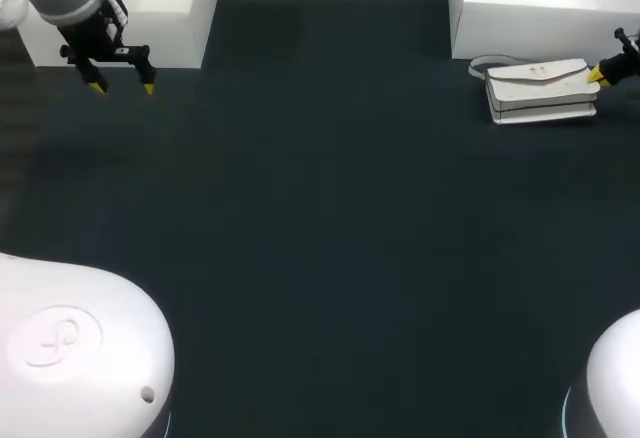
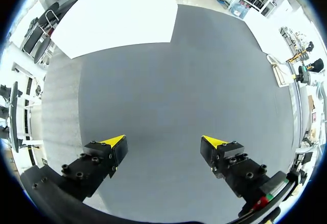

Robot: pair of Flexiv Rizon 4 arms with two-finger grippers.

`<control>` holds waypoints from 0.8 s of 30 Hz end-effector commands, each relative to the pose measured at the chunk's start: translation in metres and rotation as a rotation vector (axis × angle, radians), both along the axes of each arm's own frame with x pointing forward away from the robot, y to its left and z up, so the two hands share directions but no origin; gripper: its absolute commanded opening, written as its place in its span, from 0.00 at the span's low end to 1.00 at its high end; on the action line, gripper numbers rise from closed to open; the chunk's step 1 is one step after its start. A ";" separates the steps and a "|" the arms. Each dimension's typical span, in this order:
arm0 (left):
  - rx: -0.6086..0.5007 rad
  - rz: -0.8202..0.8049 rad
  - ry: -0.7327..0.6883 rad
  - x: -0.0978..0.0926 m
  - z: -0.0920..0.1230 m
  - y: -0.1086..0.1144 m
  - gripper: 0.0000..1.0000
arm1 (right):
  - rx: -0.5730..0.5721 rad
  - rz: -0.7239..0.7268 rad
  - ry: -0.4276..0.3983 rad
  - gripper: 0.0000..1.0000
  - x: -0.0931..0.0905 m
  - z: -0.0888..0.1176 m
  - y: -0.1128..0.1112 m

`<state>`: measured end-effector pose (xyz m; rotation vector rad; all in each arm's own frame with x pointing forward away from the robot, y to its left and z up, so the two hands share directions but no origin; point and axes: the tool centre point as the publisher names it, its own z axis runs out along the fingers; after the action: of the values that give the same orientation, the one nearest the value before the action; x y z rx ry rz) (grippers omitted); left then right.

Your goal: Pick up the bag, open it, inspect its contents, close it, and place it on the opposite side

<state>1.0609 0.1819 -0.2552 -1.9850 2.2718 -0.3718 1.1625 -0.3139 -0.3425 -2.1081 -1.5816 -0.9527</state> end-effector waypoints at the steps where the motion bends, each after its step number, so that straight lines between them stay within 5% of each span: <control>1: 0.001 0.001 -0.001 -0.001 0.000 0.000 1.00 | 0.038 0.070 0.081 0.00 0.006 -0.002 -0.013; 24: 0.001 0.001 -0.001 -0.001 0.000 0.000 1.00 | 0.093 0.014 0.095 0.00 0.014 -0.015 -0.053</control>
<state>1.0605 0.1822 -0.2550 -1.9849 2.2719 -0.3725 1.1668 -0.3615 -0.3524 -2.1971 -1.4388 -1.0740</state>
